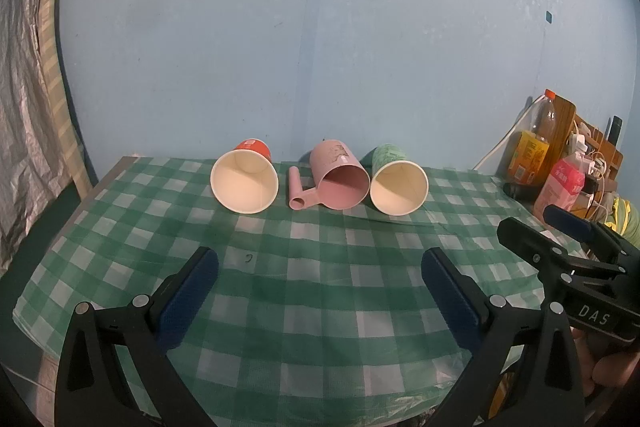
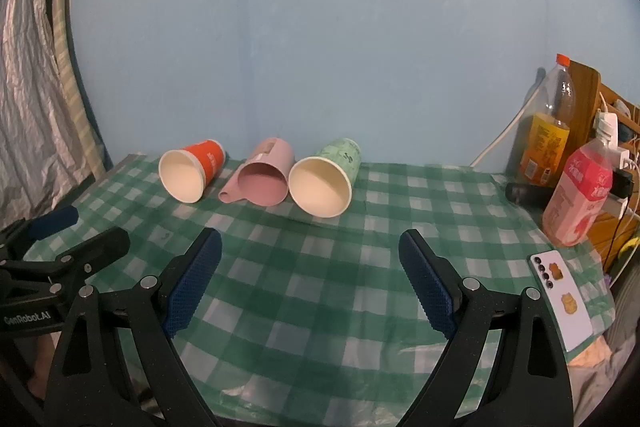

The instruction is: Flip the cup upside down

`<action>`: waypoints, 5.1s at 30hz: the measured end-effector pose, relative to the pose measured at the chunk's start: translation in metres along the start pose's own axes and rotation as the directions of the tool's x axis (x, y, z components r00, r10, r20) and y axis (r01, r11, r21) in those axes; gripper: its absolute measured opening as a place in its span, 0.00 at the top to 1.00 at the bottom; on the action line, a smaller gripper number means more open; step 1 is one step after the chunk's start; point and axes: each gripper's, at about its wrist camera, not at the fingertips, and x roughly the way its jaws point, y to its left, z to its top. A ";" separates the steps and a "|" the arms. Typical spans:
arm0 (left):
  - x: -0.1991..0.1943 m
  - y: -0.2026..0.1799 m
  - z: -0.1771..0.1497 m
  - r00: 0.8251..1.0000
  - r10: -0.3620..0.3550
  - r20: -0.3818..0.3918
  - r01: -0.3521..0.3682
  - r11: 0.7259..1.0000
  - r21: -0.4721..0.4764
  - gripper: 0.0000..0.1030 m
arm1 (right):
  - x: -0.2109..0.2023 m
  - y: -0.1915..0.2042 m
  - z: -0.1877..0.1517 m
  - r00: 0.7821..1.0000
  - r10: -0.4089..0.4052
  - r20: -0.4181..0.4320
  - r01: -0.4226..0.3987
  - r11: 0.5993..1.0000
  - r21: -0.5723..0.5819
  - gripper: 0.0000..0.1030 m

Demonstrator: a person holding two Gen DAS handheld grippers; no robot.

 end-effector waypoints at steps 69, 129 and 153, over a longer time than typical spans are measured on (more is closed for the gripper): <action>0.154 -0.025 0.113 0.933 0.062 -0.355 -0.047 0.998 0.051 0.01 | 0.119 -0.035 0.117 0.961 0.162 -0.226 -0.128 0.979 0.158 0.12; 0.201 -0.043 0.092 0.807 -0.100 -0.582 0.137 0.990 0.020 0.28 | 0.158 -0.074 0.108 0.833 0.365 -0.417 -0.235 0.914 0.332 0.12; 0.177 -0.064 0.016 0.767 -0.086 -0.636 0.146 0.988 0.042 0.28 | 0.130 -0.062 0.021 0.739 0.453 -0.498 -0.273 0.878 0.393 0.12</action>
